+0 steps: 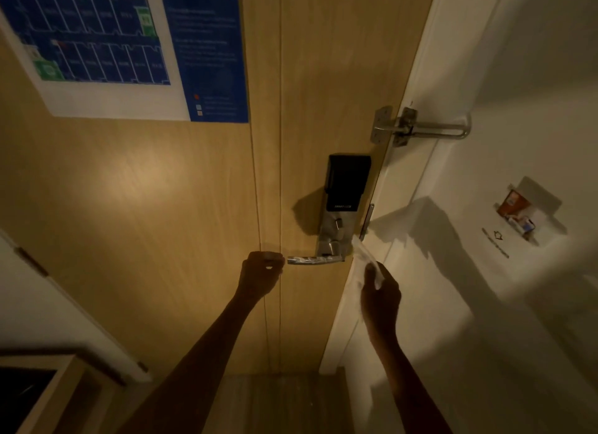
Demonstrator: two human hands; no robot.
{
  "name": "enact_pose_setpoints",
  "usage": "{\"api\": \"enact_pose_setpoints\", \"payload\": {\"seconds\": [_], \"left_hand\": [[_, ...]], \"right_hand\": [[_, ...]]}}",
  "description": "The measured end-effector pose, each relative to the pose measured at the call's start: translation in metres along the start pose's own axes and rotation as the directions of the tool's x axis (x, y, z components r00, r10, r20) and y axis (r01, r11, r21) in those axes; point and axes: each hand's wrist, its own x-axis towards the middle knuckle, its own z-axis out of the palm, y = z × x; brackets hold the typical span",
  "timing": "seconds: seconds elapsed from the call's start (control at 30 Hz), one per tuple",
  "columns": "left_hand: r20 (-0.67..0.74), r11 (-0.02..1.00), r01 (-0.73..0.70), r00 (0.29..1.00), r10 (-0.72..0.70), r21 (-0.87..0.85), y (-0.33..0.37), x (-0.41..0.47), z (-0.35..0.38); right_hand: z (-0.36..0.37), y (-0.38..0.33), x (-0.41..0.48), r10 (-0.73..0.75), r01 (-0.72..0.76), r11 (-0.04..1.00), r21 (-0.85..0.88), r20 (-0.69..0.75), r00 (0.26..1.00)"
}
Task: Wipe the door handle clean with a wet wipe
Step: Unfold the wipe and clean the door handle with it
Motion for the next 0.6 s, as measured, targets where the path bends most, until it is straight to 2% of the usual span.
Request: {"api": "enact_pose_setpoints", "payload": {"seconds": [0.1, 0.2, 0.33, 0.47, 0.6], "left_hand": [[-0.01, 0.992, -0.116, 0.993, 0.116, -0.046, -0.005, 0.011, 0.003], [0.027, 0.984, 0.015, 1.0, -0.01, -0.178, -0.009, 0.019, 0.006], [0.002, 0.975, -0.006, 1.0, 0.007, -0.224, -0.017, 0.023, 0.007], [0.022, 0.966, 0.004, 1.0, 0.002, -0.257, -0.022, 0.027, 0.007], [0.061, 0.958, -0.052, 0.996, 0.072, -0.283, -0.026, 0.033, 0.003]], "right_hand": [[0.026, 0.007, 0.003, -0.107, 0.111, 0.991, -0.07, 0.059, 0.992], [0.048, 0.02, 0.003, -0.171, 0.199, 0.973, -0.118, 0.209, 0.963], [0.064, 0.033, -0.003, -0.298, 0.357, 0.919, -0.169, 0.295, 0.908], [0.078, 0.038, -0.009, -0.316, 0.383, 0.903, -0.197, 0.3, 0.9], [0.091, 0.028, -0.015, -0.322, 0.405, 0.892, -0.201, 0.346, 0.881]]}}
